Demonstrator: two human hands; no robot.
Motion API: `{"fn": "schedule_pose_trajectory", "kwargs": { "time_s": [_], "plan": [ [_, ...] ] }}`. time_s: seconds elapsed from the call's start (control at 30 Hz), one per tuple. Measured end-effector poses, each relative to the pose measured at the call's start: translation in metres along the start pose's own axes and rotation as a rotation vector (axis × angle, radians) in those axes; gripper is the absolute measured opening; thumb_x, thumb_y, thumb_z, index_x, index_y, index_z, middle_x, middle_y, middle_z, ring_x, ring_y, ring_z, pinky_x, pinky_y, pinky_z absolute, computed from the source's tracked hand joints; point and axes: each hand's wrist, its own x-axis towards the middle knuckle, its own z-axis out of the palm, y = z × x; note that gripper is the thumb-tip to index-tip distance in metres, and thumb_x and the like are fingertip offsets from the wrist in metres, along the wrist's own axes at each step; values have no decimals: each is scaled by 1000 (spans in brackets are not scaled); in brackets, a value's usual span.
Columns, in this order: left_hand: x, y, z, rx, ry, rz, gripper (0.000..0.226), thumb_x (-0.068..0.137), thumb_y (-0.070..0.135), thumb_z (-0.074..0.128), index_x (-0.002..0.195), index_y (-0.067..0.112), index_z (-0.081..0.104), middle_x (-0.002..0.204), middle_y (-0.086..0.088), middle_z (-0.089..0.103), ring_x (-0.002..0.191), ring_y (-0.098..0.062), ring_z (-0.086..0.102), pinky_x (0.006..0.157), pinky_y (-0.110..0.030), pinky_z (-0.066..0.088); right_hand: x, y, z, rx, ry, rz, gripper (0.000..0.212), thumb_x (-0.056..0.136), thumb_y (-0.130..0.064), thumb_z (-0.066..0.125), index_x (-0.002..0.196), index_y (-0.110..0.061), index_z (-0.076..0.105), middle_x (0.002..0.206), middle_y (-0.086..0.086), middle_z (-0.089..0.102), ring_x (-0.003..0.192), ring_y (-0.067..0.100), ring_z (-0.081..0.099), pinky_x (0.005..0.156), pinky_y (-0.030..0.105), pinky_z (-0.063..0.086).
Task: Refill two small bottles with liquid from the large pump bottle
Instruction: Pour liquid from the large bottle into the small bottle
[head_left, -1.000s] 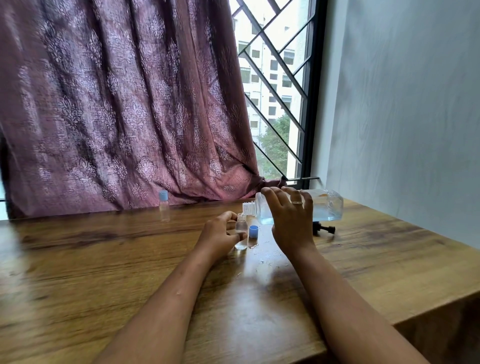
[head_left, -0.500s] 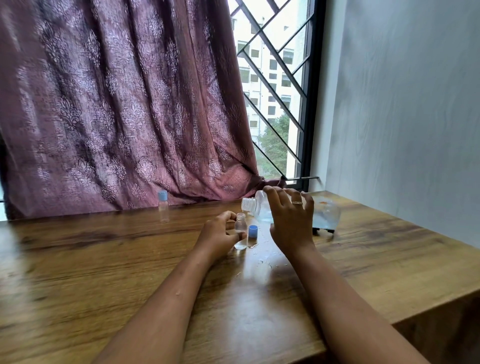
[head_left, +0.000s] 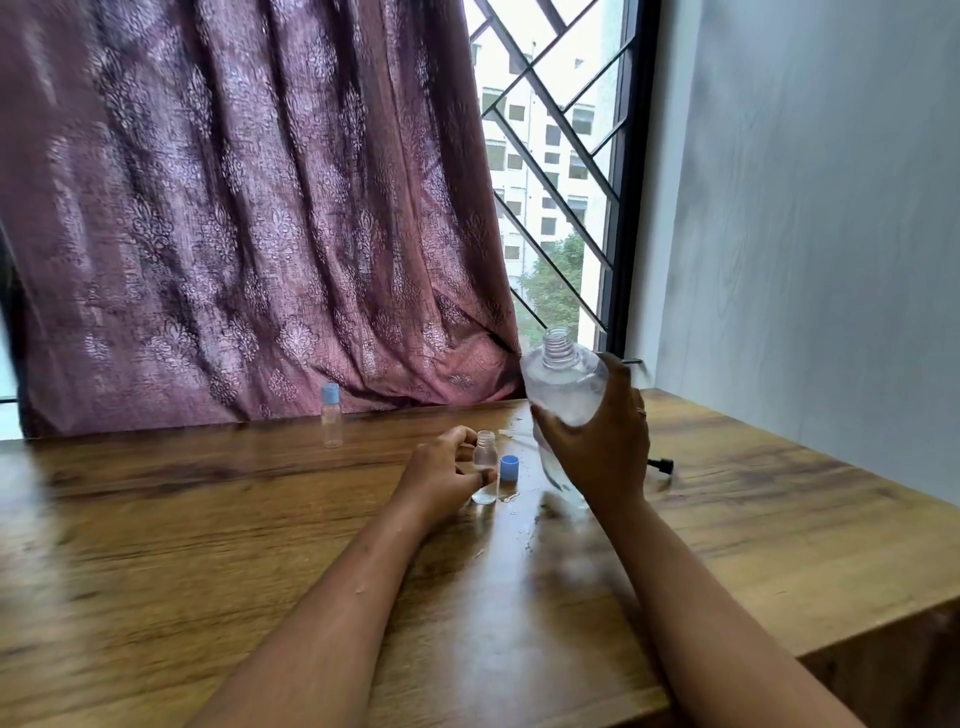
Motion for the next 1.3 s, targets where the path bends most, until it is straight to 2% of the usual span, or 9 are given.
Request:
{"fn": "schedule_pose_trajectory", "kwargs": {
  "time_s": [0.13, 0.43, 0.57, 0.73, 0.87, 0.97, 1.03, 1.1, 1.3],
  "plan": [
    [-1, 0, -1, 7, -6, 3, 42, 74, 25, 77, 111, 17, 60, 109, -2, 69, 94, -17, 65, 83, -29, 53, 1, 1, 2, 81, -29, 52, 76, 66, -34, 79, 127, -16, 39, 117, 8, 59, 104, 31, 58, 82, 39, 50],
    [-1, 0, 0, 18, -8, 20, 43, 76, 26, 76, 114, 16, 59, 111, -3, 68, 95, -15, 63, 83, -25, 50, 2, 27, 12, 181, -79, 214, 89, 66, -25, 80, 132, -32, 20, 133, 9, 51, 118, 30, 52, 97, 52, 43],
    [-1, 0, 0, 31, -14, 24, 44, 76, 27, 76, 115, 16, 59, 112, -3, 68, 92, -14, 63, 79, -25, 49, 3, 35, 13, 247, -98, 217, 94, 71, -20, 79, 142, -28, 18, 144, 11, 40, 131, 29, 41, 109, 41, 33],
    [-4, 1, -2, 18, -25, 21, 43, 79, 26, 73, 118, 17, 57, 112, -4, 65, 83, -9, 57, 73, -20, 42, 1, 42, 12, 134, -136, 243, 91, 80, -32, 70, 149, -21, 11, 147, 17, 23, 134, 30, 28, 104, 30, 21],
    [-5, 1, -2, -2, -24, 26, 40, 79, 24, 73, 115, 18, 58, 110, -4, 67, 86, -9, 59, 75, -18, 42, -1, 37, 9, -295, 13, -34, 87, 82, -46, 62, 148, -14, 15, 140, 12, 34, 124, 28, 35, 109, 35, 24],
    [-4, -1, -1, -15, -22, 19, 39, 78, 23, 74, 114, 18, 59, 106, -4, 69, 89, -12, 62, 78, -22, 47, -4, 20, 12, -258, 43, -319, 57, 81, -25, 63, 132, -9, 42, 122, 13, 55, 114, 24, 44, 105, 32, 29],
    [-2, -1, 0, -24, -19, 15, 38, 76, 22, 75, 111, 19, 60, 104, -5, 70, 91, -15, 65, 83, -27, 52, -12, 8, 18, -135, -119, -370, 34, 79, -8, 60, 113, -8, 56, 108, 12, 60, 102, 27, 54, 90, 40, 47],
    [-1, -1, 0, -28, -14, 12, 37, 76, 21, 75, 109, 19, 60, 102, -5, 71, 91, -17, 66, 85, -31, 54, -17, 4, 24, -71, -380, -242, 30, 81, -2, 54, 110, -10, 58, 111, 11, 59, 100, 32, 59, 83, 42, 52],
    [1, -8, 0, -59, -12, -7, 36, 75, 23, 75, 107, 19, 60, 99, -6, 72, 90, -18, 68, 82, -32, 53, -28, 15, 32, -229, -897, -172, 52, 89, -9, 48, 139, -17, 40, 145, 7, 41, 127, 29, 44, 103, 33, 37]
  ]
}}
